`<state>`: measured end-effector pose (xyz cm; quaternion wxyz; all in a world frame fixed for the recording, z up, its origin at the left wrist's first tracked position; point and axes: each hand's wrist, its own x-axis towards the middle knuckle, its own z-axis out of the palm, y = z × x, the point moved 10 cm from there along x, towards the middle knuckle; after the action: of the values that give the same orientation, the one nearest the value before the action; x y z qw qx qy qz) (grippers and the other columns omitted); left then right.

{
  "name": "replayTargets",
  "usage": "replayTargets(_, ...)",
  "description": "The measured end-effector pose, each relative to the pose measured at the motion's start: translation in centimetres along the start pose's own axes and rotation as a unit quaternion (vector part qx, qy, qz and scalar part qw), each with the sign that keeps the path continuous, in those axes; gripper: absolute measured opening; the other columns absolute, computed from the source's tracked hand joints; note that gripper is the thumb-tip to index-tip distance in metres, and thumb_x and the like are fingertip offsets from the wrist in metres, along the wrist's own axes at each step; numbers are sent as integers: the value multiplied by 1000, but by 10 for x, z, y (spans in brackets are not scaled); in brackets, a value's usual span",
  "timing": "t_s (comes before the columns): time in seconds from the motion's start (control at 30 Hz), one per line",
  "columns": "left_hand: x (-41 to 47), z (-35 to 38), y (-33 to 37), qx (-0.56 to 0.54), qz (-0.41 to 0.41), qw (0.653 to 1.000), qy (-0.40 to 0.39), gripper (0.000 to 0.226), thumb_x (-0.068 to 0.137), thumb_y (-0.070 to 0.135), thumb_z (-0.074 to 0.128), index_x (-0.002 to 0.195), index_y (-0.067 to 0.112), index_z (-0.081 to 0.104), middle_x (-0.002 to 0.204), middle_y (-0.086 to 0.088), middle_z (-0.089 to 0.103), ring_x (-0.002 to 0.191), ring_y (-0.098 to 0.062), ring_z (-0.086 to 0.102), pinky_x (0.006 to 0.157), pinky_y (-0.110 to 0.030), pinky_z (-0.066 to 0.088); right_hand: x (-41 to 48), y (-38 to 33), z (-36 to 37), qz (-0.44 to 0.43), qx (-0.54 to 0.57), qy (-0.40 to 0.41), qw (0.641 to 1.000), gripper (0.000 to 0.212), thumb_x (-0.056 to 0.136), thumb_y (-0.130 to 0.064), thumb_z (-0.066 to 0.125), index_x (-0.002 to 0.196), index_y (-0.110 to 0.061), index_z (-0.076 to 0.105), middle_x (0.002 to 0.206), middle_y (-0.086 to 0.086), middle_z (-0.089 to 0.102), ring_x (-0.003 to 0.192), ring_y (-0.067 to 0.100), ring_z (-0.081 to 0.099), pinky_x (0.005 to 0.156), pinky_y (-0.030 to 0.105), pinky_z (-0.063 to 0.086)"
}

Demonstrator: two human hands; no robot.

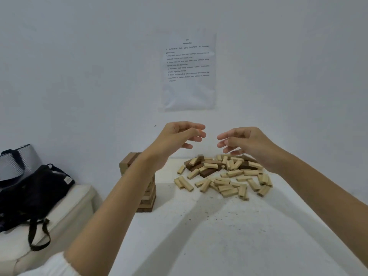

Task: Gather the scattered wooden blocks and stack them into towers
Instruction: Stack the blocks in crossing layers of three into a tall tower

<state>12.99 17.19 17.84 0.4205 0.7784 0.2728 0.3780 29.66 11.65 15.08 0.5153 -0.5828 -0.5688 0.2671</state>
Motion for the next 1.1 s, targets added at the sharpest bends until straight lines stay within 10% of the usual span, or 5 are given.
replayTargets(0.43,62,59,-154,-19,-170,985,18,19,86,4,65,104,5,69,91,-4,67,75,-9,60,60,-14,48,55,128,-21,77,-141,17,987,29,88,-2,62,73,-24,74,93,-6,72,97,13,65,93,33,51)
replayTargets(0.6,85,62,-183,61,-152,986,43,15,86,7,66,99,11,70,79,3,61,67,-3,53,54,-7,41,87,144,-11,57,-230,6,972,19,91,-7,61,88,-21,74,100,-6,67,83,15,64,61,10,45)
replayTargets(0.83,107,85,-199,182,-89,979,-8,17,80,3,69,92,14,65,91,2,63,76,-5,56,62,-5,44,133,167,1,19,-316,13,948,18,90,-20,63,103,-30,69,99,-13,57,102,13,54,98,36,43)
replayTargets(1.1,111,94,-202,238,-36,970,1,26,78,19,75,102,18,65,98,8,62,90,-8,57,78,-20,48,148,184,24,-13,-378,-38,925,25,97,-30,55,121,-32,63,118,-14,63,118,8,48,106,41,19)
